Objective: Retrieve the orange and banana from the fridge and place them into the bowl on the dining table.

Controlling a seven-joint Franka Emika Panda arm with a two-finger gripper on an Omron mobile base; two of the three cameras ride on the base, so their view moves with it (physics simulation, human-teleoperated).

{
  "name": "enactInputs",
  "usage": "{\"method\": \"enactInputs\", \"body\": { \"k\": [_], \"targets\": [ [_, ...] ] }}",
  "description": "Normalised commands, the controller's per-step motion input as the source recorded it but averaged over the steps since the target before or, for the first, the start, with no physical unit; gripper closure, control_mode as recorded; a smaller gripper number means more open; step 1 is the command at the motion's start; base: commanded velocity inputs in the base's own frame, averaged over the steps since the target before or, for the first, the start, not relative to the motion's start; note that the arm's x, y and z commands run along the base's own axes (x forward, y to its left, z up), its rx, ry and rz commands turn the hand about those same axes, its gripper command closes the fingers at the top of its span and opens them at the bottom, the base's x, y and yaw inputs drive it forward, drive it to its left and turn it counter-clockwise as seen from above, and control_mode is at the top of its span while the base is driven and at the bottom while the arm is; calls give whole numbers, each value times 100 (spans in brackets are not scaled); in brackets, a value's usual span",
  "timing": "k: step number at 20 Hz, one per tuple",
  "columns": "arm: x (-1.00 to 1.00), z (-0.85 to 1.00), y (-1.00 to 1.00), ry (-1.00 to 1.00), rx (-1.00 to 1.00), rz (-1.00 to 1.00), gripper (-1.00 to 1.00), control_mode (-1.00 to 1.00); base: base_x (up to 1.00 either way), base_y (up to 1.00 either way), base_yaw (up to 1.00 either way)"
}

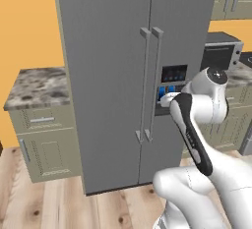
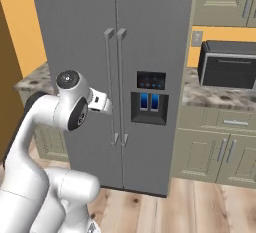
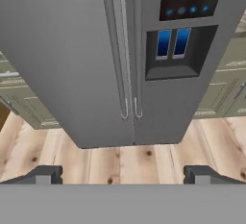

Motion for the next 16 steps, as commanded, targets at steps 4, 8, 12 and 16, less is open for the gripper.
{"method": "enactInputs", "body": {
  "k": [4,8,12,16],
  "targets": [
    [86,0,0,0,0,0,-100,-100,0,0,0],
    [82,0,5,0,0,0,-100,-100,0,0,0],
    [74,0,13,0,0,0,-100,-100,0,0,0],
    [52,0,6,0,0,0,-100,-100,0,0,0]
  ]
}}
